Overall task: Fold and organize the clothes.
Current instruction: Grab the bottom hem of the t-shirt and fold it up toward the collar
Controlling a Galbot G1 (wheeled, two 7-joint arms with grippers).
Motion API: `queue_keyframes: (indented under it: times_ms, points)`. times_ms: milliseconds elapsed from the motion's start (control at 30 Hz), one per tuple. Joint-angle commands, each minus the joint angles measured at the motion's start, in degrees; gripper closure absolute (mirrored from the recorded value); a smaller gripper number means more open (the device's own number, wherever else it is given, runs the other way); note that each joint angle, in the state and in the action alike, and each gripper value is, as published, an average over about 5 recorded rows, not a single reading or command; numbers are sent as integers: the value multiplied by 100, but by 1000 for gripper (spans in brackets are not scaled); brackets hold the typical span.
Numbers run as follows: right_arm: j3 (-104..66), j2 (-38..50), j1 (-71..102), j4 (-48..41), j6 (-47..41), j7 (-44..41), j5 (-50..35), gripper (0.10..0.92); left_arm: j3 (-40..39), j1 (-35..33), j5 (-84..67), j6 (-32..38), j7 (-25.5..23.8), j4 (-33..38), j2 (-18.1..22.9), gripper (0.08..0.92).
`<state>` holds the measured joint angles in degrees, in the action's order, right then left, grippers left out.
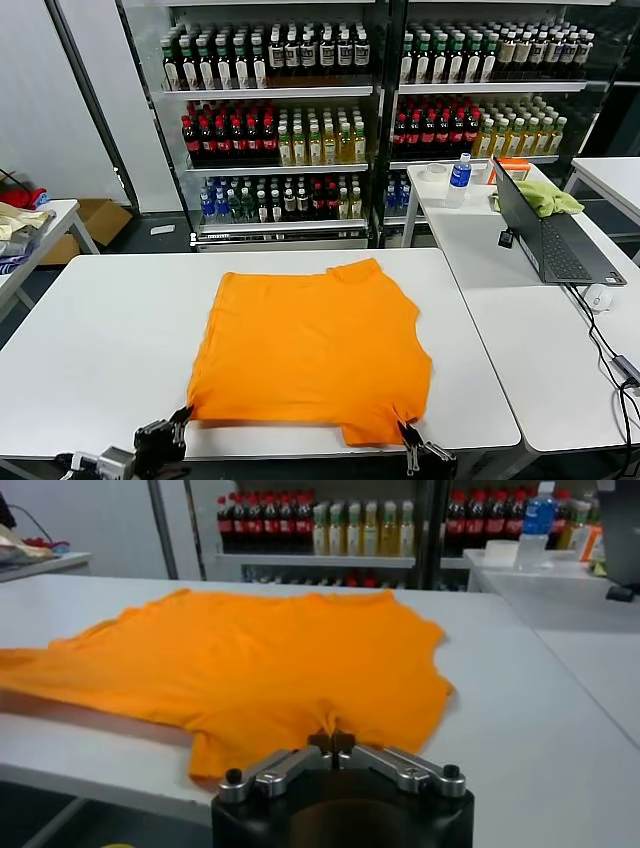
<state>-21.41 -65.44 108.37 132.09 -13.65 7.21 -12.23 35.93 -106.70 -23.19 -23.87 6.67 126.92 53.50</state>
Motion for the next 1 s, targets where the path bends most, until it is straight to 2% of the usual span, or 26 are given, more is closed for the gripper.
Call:
queue_keyframes:
  times_ms: [33,133,233,367,500,733,1000]
  points:
    - [-59,38,235,211,66,13,91,912,464,-959,97,181,-20,410,-5,920]
    - [-130,38,-20,241,51,28,85,912,446,-665,-145,184,-8,464,-30,920]
    - [-234,70,-417,231,-71,24,4,912,375,-68,-377,122,4,373,-114,920]
    - [-270,101,-1207,-23,-249,31,-75,912,167,843,-569,6,1,-56,-269,920]
    - [-139,22,-1851,-431,-354,39,-62,912,-105,1463,-682,-15,-58,-440,-350,920]
    - [151,-46,-2274,-902,-415,-12,-41,912,-319,2079,-969,7,-123,-1097,-400,920]
    - [201,-170,-2421,-1327,-420,-30,-4,912,-428,2245,-1279,79,-309,-1349,-398,920]
